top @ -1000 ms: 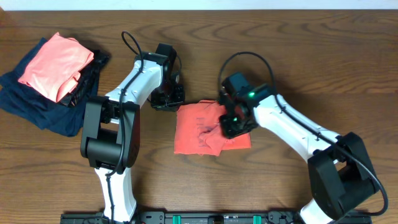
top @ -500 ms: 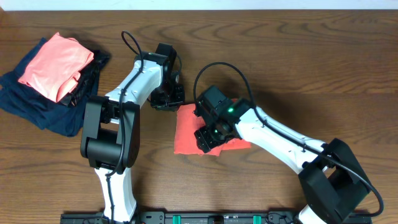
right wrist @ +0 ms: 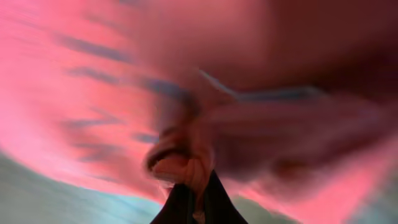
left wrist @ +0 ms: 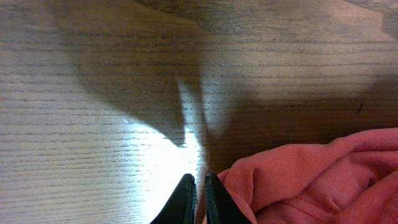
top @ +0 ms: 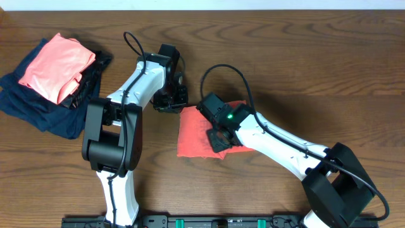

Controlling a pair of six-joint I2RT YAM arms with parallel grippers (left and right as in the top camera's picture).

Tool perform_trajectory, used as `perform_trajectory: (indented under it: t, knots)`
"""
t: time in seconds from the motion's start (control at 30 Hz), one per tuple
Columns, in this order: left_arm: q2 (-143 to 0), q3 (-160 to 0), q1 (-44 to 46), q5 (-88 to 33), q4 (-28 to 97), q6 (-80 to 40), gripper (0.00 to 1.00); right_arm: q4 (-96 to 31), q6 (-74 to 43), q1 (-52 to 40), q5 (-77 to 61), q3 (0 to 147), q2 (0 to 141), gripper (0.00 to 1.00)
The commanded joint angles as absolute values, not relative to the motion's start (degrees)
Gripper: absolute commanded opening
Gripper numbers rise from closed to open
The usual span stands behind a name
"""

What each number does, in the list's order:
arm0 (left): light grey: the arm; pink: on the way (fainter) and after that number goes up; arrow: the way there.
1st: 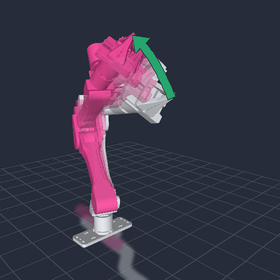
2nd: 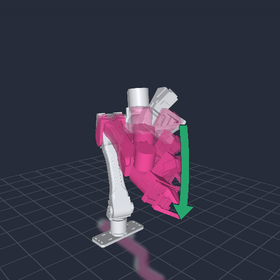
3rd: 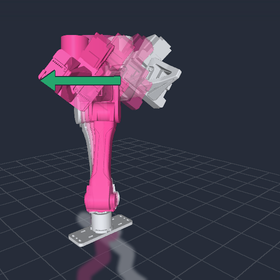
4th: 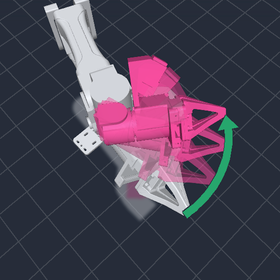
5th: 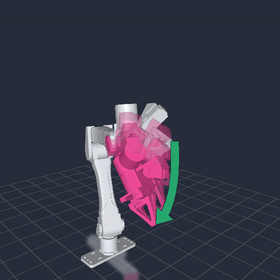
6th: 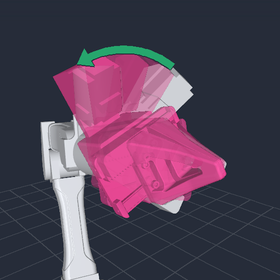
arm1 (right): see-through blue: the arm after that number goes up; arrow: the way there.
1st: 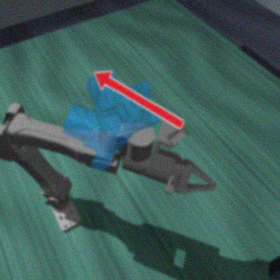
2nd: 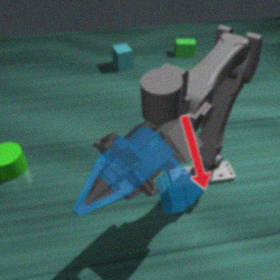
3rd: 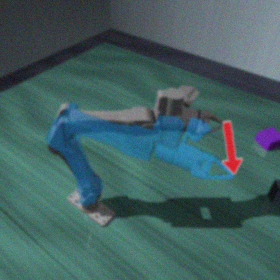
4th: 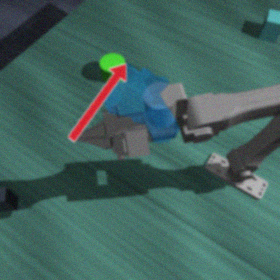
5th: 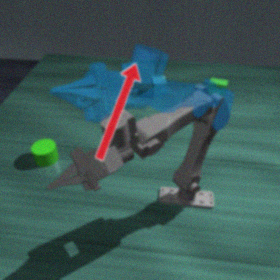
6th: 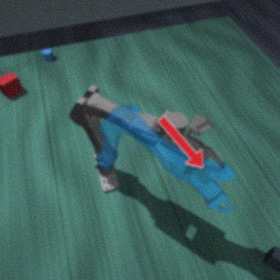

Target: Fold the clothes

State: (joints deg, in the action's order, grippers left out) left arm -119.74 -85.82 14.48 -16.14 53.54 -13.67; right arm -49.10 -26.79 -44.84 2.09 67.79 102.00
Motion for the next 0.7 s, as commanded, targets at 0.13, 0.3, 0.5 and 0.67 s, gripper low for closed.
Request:
perform_trajectory:
  t: [0.13,0.3,0.5,0.67]
  knots:
    - [-120.2,-85.5,14.6,-16.0,55.0,-13.6,0.09,-58.8,-45.4,-38.5,21.4,67.7,98.9,0.16]
    - [-119.9,-85.5,14.6,-16.0,55.5,-13.5,0.08,-59.2,-45.1,-32.1,22.3,67.7,98.1,0.3]
    - [-116.8,-88.1,13.6,-15.7,55.8,-13.5,0.13,-61.7,-41.0,-27.3,18.5,67.7,97.9,0.29]
    - [-113.3,-89.2,11.6,-16.3,51.0,-13.5,0.4,-59.4,-28.3,-28.6,2.7,67.7,95.5,0.28]
